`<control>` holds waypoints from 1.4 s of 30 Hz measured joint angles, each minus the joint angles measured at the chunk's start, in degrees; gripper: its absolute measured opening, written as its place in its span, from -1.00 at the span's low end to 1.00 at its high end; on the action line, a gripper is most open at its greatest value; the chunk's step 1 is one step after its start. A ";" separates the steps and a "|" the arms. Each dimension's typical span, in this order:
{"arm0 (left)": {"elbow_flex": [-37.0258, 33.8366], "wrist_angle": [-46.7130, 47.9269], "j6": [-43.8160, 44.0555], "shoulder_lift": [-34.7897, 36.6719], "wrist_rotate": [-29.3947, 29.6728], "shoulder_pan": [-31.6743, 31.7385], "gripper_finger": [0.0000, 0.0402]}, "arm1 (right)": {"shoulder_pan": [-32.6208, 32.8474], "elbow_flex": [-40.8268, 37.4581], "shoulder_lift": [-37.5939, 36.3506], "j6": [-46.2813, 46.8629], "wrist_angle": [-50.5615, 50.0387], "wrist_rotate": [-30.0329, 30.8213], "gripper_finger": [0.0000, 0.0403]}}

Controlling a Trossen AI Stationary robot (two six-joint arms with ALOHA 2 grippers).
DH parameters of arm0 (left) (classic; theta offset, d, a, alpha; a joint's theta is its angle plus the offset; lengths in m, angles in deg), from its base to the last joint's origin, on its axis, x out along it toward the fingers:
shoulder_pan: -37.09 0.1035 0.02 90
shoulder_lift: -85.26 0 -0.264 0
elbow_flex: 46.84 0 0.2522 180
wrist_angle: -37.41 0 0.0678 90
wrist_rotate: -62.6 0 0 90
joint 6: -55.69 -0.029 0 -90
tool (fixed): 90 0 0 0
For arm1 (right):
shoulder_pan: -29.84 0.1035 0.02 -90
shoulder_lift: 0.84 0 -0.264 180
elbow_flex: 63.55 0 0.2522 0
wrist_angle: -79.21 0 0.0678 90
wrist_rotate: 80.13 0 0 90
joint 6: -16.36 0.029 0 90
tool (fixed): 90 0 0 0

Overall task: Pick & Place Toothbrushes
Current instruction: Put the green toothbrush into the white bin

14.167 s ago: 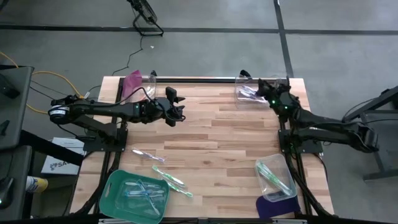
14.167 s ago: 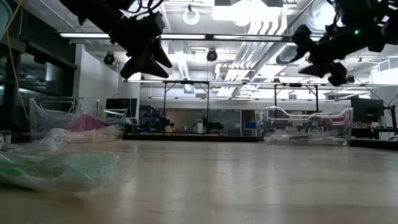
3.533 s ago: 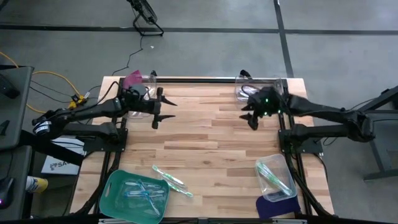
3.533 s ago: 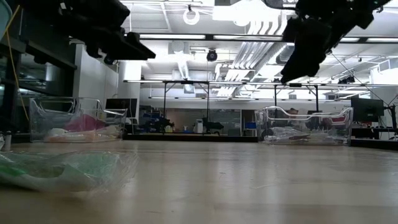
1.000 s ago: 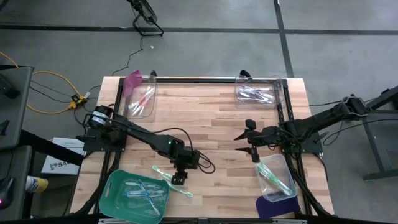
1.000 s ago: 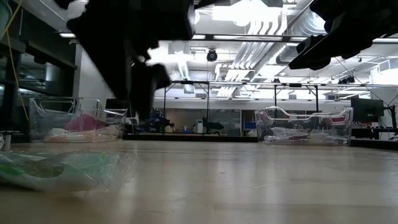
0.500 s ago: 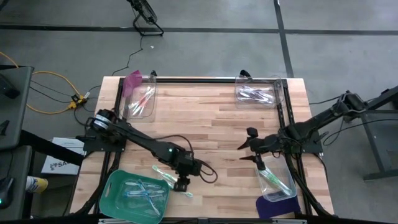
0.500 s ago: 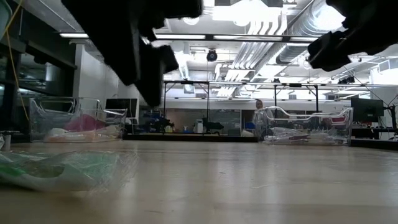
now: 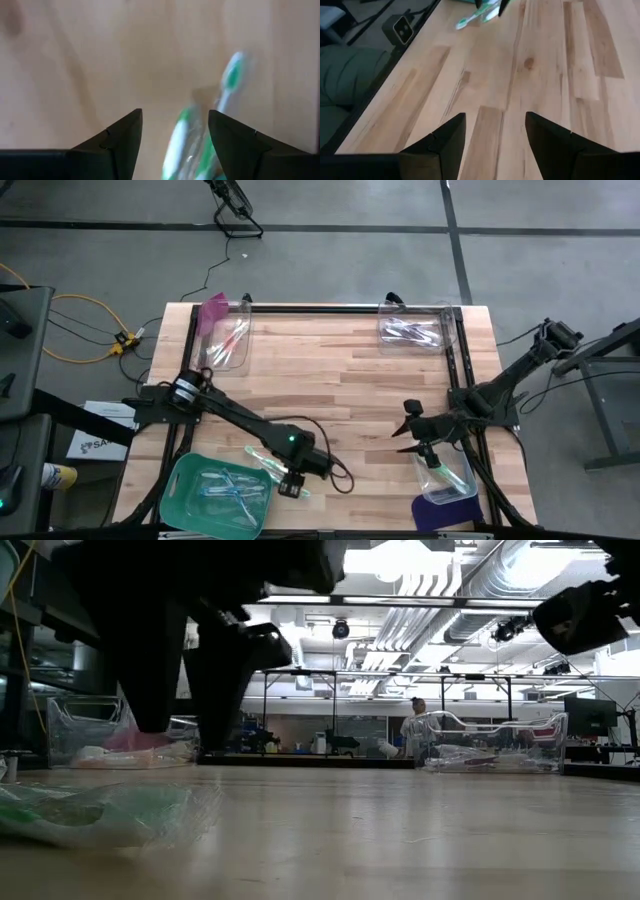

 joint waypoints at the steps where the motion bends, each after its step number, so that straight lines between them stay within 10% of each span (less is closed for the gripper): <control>1: 0.28 -0.83 0.27 -0.55 -0.21 -0.14 0.11 | 0.70 0.00 0.02 0.51 -0.61 0.37 -0.01; 42: -2.70 8.42 -0.28 -3.41 5.30 -0.61 -0.12 | 6.45 0.00 0.17 4.07 -1.46 5.96 -0.01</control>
